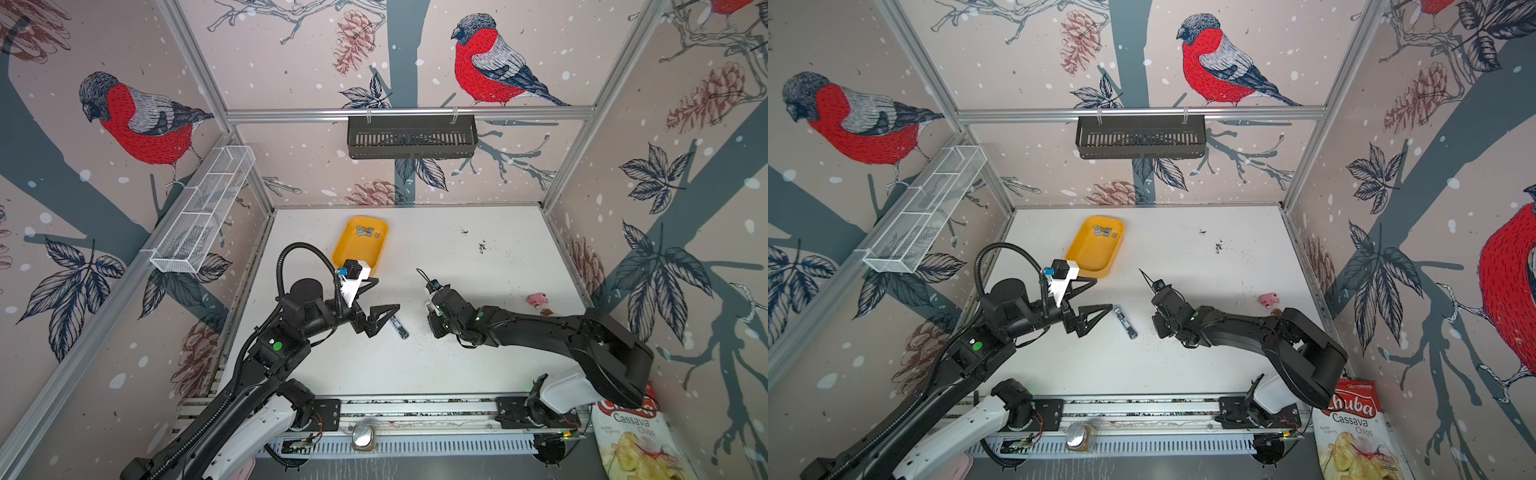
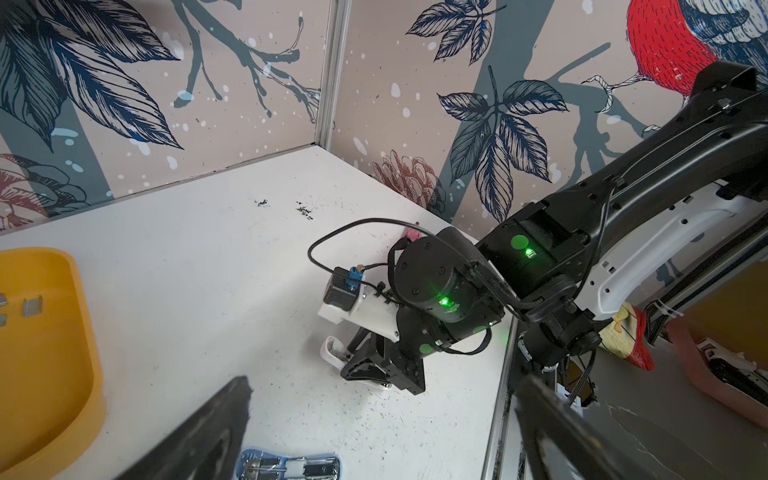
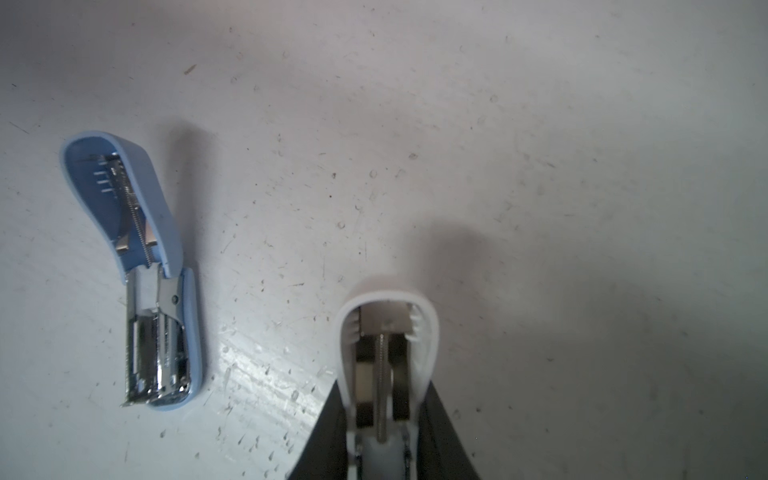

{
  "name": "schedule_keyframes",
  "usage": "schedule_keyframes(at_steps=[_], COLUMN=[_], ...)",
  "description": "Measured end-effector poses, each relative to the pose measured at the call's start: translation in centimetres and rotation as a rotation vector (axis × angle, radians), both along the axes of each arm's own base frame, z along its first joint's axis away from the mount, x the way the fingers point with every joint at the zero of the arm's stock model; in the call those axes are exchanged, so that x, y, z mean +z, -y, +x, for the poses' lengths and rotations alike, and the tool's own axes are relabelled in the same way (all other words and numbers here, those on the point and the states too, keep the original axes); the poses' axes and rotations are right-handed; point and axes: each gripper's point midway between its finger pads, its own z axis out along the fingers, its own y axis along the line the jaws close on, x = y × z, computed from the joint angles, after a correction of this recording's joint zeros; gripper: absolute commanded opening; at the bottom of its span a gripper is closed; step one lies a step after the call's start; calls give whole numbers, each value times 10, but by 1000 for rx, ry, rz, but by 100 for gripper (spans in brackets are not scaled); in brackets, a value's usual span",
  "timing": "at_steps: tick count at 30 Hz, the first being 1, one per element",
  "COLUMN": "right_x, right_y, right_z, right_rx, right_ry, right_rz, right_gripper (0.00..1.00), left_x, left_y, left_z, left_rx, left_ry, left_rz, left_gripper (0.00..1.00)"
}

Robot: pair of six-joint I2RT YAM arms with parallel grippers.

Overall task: Load the staples into the stapler
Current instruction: 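Lower the opened white stapler with the right gripper while the left withdraws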

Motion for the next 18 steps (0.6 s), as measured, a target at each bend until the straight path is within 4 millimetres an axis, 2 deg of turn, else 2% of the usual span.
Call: schedule_keyframes(at_steps=[6, 12, 15, 18], right_x=[-13, -14, -9, 4], right_y=[-1, -7, -9, -9], right_z=[2, 1, 0, 0], right_rx=[-13, -18, -13, -23], right_ry=[5, 23, 39, 69], right_rz=[-46, -54, -52, -26], right_gripper=[24, 39, 45, 49], left_x=[2, 0, -2, -9], left_y=[-1, -2, -2, 0], left_z=[-1, 1, 4, 8], left_rx=[1, 15, 24, 28], left_ry=[7, 5, -2, -23], left_rz=[-4, 0, 7, 20], left_gripper=[99, 99, 99, 99])
